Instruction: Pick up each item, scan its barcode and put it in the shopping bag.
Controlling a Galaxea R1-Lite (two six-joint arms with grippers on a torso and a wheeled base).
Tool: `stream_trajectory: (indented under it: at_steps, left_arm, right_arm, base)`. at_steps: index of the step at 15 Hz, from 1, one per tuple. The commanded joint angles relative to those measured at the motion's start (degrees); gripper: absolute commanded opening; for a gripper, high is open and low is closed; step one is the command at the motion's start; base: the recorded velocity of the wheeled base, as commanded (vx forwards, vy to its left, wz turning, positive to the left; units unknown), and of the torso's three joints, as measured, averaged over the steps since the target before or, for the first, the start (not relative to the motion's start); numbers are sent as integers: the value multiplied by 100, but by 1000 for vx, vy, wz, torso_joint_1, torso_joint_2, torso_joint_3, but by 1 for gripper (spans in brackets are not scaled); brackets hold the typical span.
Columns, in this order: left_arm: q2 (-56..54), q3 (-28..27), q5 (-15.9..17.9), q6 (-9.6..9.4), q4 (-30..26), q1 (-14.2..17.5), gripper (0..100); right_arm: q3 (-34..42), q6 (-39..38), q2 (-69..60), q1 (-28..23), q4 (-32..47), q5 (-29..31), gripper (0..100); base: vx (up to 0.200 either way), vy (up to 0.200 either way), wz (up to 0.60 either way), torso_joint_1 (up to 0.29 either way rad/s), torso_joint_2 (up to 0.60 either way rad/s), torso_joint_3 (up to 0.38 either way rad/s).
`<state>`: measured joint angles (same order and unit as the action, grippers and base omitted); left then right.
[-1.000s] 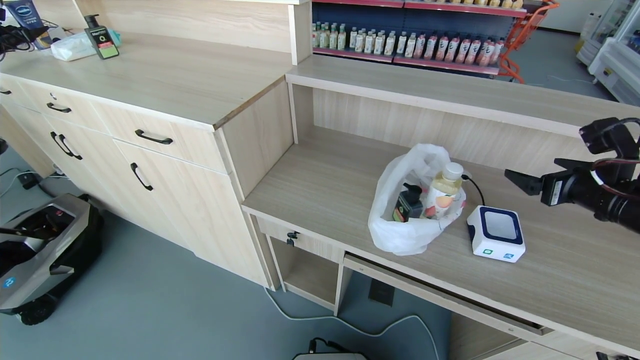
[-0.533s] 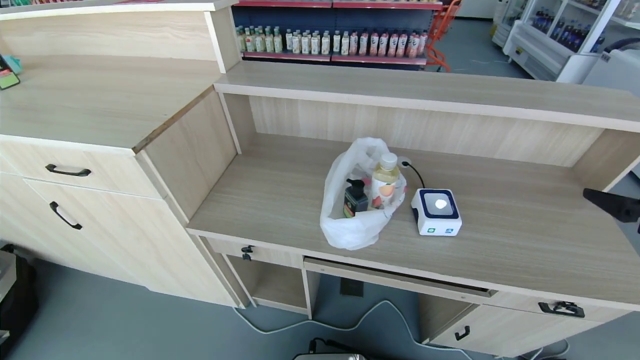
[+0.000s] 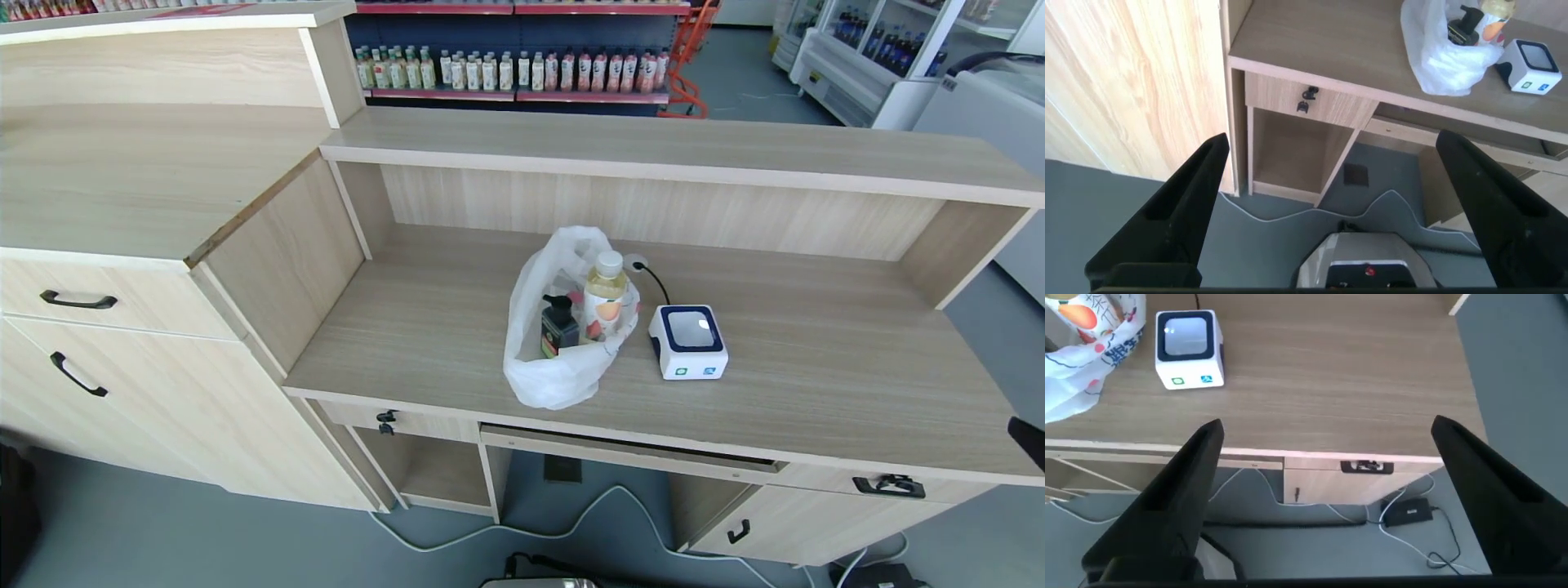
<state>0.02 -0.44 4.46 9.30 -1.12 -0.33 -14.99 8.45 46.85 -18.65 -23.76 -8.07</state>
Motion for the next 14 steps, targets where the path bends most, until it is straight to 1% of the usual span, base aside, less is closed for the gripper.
stream_trajectory:
  at_steps: [1, 2, 3, 4, 5, 6, 8, 10, 11, 14]
  left_arm:
    - [-2, 0, 2, 1, -2, -2, 100]
    - [-2, 0, 2, 1, -2, -2, 100]
    - [-2, 0, 2, 1, -2, -2, 100]
    - [-2, 0, 2, 1, -2, -2, 100]
    - [-2, 0, 2, 1, -2, -2, 100]
    - [-2, 0, -7, 1, -2, -2, 100]
    - [-2, 0, -7, 1, -2, -2, 100]
    - [-2, 0, 2, 1, -2, -2, 100]
    - [-2, 0, 2, 1, -2, -2, 100]
    - [-2, 0, 2, 1, -2, -2, 100]
  right_arm:
    - [664, -89, -1046, 503, -6, 596, 100]
    - [972, -168, -1442, 793, 56, 965, 100]
    - [1324, -212, -1987, 1039, 196, 1071, 100]
    - [1499, -212, -2444, 1118, 346, 1062, 100]
    - [1499, -212, -2760, 1136, 592, 1053, 100]
    - [1499, -203, -3164, 1162, 1058, 1044, 100]
    - [1499, -256, -3516, 1320, 1321, 1062, 100]
    - [1499, -300, -3947, 1593, 1646, 1088, 100]
    - [1499, -309, -4307, 1681, 1884, 1062, 100]
    - [1499, -344, -4667, 1874, 1910, 1036, 100]
  base:
    - [0, 0, 0, 0, 0, 0]
    - [0, 0, 0, 0, 0, 0]
    - [0, 0, 0, 0, 0, 0]
    - [0, 0, 0, 0, 0, 0]
    - [0, 0, 0, 0, 0, 0]
    - [0, 0, 0, 0, 0, 0]
    - [0, 0, 0, 0, 0, 0]
    - [0, 0, 0, 0, 0, 0]
    - [0, 0, 0, 0, 0, 0]
    - [0, 0, 0, 0, 0, 0]
